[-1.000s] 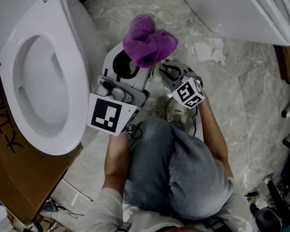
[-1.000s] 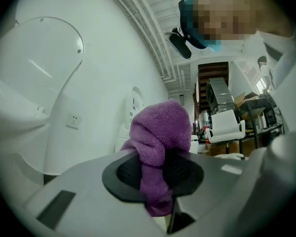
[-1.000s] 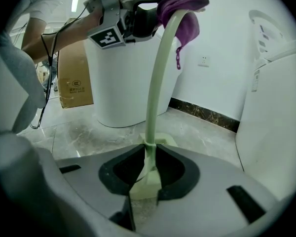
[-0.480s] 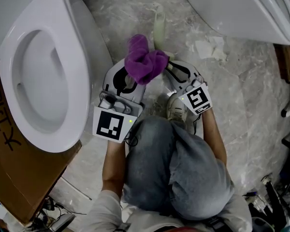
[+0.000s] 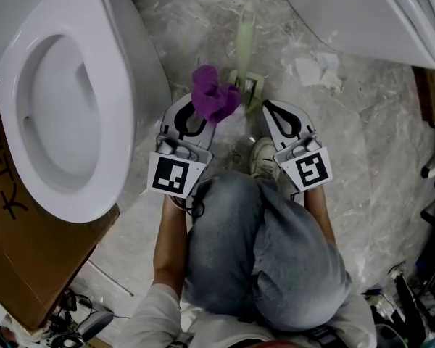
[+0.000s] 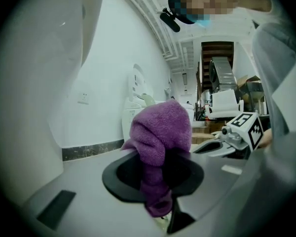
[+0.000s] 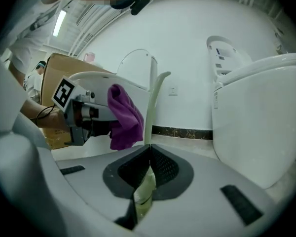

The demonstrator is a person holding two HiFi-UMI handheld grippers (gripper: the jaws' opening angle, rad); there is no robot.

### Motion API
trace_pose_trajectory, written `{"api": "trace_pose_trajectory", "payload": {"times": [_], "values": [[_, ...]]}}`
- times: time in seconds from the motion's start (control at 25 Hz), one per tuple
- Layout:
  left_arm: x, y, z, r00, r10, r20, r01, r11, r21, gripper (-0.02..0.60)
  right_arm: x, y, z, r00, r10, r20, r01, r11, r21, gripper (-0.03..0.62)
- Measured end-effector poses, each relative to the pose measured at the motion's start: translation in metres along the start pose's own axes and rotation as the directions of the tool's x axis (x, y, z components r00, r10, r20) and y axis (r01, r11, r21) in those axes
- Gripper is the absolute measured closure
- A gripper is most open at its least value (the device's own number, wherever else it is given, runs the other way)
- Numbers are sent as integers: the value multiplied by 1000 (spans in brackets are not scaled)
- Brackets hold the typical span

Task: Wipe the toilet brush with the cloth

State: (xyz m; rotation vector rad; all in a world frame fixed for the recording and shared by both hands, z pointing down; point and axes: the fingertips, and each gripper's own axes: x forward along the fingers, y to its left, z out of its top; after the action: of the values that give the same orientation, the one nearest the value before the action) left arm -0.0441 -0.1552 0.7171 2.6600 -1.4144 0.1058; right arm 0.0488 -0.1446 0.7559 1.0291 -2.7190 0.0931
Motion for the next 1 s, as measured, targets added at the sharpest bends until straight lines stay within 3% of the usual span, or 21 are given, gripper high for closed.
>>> {"api": "trace_pose_trajectory", "payload": {"times": [1.0], "values": [[-7,-5,-6,1000,-23,20,24,999,-28,494,-6,1,16,999,-33,6,33,999,-18,599]]}}
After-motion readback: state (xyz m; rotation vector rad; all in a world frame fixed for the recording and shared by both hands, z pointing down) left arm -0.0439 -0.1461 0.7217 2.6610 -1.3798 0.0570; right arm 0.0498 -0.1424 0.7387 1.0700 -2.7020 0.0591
